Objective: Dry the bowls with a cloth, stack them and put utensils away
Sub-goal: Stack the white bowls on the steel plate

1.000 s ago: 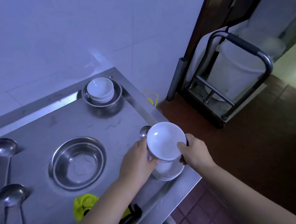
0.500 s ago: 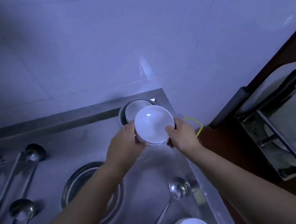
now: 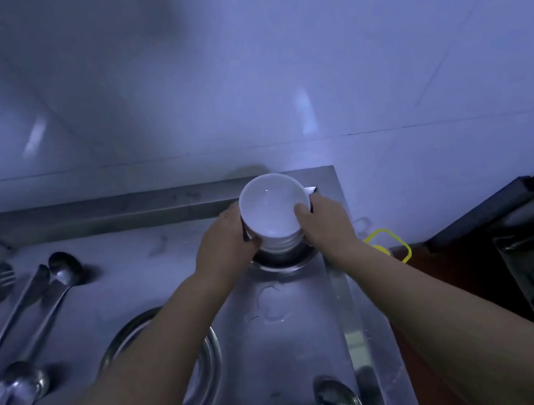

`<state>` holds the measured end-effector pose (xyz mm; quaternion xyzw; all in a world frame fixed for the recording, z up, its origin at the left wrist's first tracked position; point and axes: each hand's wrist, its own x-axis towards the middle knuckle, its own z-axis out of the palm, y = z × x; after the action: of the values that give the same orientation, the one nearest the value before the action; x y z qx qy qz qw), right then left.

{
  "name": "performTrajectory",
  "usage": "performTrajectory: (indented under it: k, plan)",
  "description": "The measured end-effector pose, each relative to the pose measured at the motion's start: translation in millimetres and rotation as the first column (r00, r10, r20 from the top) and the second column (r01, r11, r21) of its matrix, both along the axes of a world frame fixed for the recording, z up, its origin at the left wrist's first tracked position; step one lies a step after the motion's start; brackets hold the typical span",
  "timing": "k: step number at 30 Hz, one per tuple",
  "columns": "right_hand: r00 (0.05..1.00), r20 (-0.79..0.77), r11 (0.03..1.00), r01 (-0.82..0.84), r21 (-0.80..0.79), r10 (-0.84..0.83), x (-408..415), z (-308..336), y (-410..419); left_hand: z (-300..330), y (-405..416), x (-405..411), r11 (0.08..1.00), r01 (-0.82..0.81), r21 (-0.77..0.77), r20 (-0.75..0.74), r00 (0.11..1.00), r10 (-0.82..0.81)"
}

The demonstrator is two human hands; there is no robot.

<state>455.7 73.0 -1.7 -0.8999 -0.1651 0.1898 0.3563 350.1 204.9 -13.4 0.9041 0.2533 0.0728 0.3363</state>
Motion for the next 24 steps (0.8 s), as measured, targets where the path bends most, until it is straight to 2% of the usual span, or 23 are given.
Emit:
performTrajectory:
  k: [9,11,13,17,19,22,24]
  plan:
    - [0.996,0.077,0.998,-0.041,-0.05,0.044,-1.5,-3.4,-15.9,-4.4,-2.8,-1.7,1.0,-0.002,0.009,-0.02,1.0,0.002]
    - [0.985,0.156,0.988,-0.048,-0.148,0.072,-11.2,3.2,-28.9,-2.1,-4.0,-8.0,0.998,-0.003,0.058,-0.05,0.999,0.005]
    - [0.946,0.278,0.957,-0.088,-0.275,0.167,-24.5,7.0,-47.5,2.0,-7.7,-18.9,0.994,0.012,0.105,-0.069,0.998,-0.005]
    - [0.779,0.468,0.835,-0.126,-0.536,0.418,-65.8,12.8,-89.5,15.0,-25.2,-56.2,0.972,0.111,0.208,-0.108,0.99,-0.09]
    - [0.724,0.467,0.769,-0.136,-0.625,0.508,-92.9,18.1,-111.5,21.8,-35.7,-79.1,0.929,0.217,0.3,-0.136,0.973,-0.184]
    - [0.694,0.479,0.751,-0.137,-0.646,0.538,-134.0,19.5,-143.5,20.9,-50.4,-114.8,0.786,0.428,0.447,-0.216,0.904,-0.369]
    - [0.665,0.516,0.764,-0.13,-0.633,0.541,-163.7,17.9,-164.6,19.5,-61.7,-141.0,0.706,0.521,0.48,-0.267,0.853,-0.448]
